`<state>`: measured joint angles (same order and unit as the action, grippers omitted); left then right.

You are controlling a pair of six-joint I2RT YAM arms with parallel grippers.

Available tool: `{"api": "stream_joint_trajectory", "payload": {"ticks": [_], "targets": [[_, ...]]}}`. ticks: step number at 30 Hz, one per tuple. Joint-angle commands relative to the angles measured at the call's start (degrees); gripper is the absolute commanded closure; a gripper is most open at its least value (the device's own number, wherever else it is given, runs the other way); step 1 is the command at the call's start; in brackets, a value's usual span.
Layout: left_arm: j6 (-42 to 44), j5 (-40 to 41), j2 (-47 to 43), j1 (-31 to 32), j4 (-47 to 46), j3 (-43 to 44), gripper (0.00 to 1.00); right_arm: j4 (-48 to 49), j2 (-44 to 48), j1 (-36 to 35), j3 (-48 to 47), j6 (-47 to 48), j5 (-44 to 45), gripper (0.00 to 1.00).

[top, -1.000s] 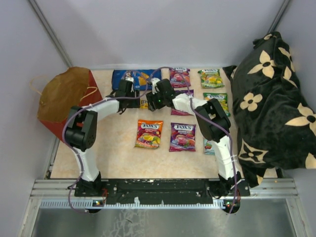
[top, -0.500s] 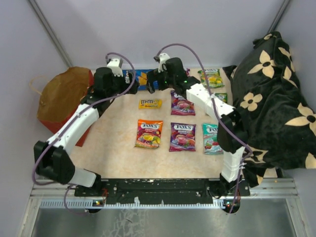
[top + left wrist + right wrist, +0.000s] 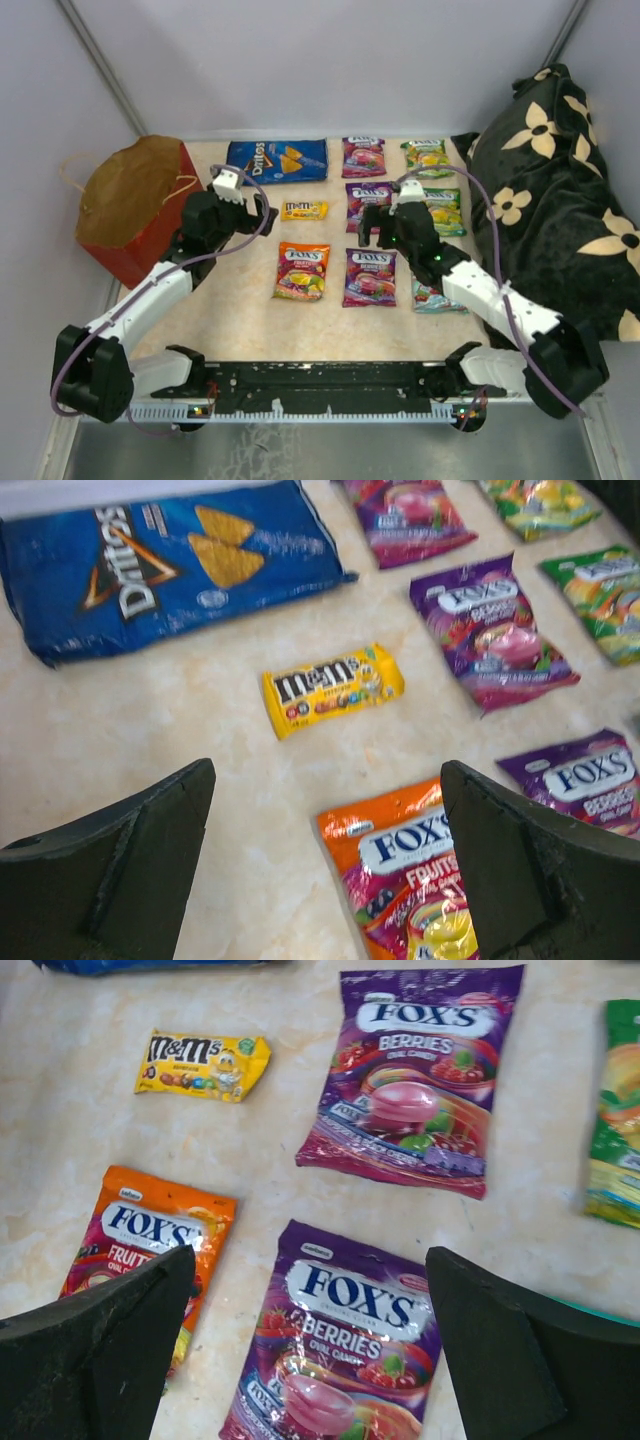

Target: Take the snacks out of the paper bag

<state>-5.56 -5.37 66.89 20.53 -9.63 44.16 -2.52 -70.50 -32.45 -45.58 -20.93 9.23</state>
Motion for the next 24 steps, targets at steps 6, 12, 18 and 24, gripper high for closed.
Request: {"api": "stream_joint_trajectory", "payload": {"ticks": [6,12,18,24], "targets": [[0.34,-0.95,-5.42,0.33,-10.71,-8.40,0.00,3.94,12.23,1.42,10.18,-0.89,3.73,0.01],[0.22,2.75,-8.05,0.64,-11.12,-8.91,0.00,2.60,14.76,1.45,11.98,-0.66,4.84,0.01],[0.72,3.43,-7.75,0.95,-10.69,-8.53,0.00,2.89,16.39,1.48,12.19,-0.69,5.22,0.01],[1.16,4.29,-7.56,1.43,-10.30,-8.00,0.00,4.31,16.38,1.46,12.76,-1.67,6.27,0.01]]}}
